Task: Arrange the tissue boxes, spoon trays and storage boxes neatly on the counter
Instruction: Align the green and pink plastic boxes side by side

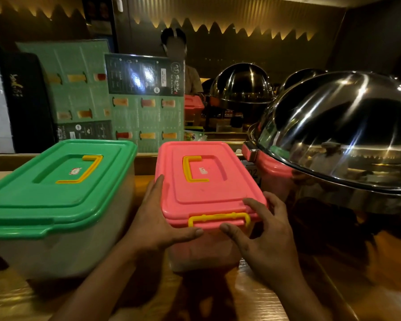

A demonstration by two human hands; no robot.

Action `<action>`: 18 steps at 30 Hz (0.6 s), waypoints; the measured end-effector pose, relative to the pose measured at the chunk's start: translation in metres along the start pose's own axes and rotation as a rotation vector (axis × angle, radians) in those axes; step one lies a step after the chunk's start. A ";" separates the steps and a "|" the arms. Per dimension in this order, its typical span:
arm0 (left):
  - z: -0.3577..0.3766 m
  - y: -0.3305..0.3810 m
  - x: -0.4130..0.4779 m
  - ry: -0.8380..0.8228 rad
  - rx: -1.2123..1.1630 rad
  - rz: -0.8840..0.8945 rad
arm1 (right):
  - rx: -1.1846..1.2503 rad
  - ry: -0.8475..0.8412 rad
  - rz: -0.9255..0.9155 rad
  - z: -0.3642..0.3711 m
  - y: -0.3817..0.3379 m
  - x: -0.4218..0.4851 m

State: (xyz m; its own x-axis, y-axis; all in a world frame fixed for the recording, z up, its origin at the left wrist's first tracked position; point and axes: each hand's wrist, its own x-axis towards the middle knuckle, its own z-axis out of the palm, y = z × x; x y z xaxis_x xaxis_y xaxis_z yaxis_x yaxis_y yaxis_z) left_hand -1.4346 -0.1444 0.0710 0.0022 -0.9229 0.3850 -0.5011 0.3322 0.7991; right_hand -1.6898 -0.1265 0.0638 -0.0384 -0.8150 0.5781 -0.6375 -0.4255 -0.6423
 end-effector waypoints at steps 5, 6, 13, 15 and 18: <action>0.009 -0.003 0.024 -0.011 0.001 0.006 | -0.038 0.077 0.062 0.008 0.011 0.020; 0.010 -0.004 0.029 -0.014 0.003 0.000 | -0.036 0.088 0.071 0.010 0.013 0.023; 0.017 -0.013 0.055 -0.023 0.005 -0.012 | -0.084 0.077 0.094 0.017 0.025 0.046; 0.018 -0.012 0.058 -0.023 -0.008 -0.010 | -0.133 0.080 0.090 0.019 0.027 0.050; 0.018 -0.009 0.060 -0.013 -0.021 0.007 | -0.203 0.083 0.088 0.021 0.031 0.057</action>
State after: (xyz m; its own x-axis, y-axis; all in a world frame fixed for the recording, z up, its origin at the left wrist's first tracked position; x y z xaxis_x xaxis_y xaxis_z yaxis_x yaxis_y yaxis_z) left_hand -1.4458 -0.2066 0.0789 -0.0127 -0.9232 0.3841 -0.4827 0.3421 0.8062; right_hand -1.6952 -0.1939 0.0661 -0.1586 -0.8070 0.5689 -0.7701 -0.2594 -0.5828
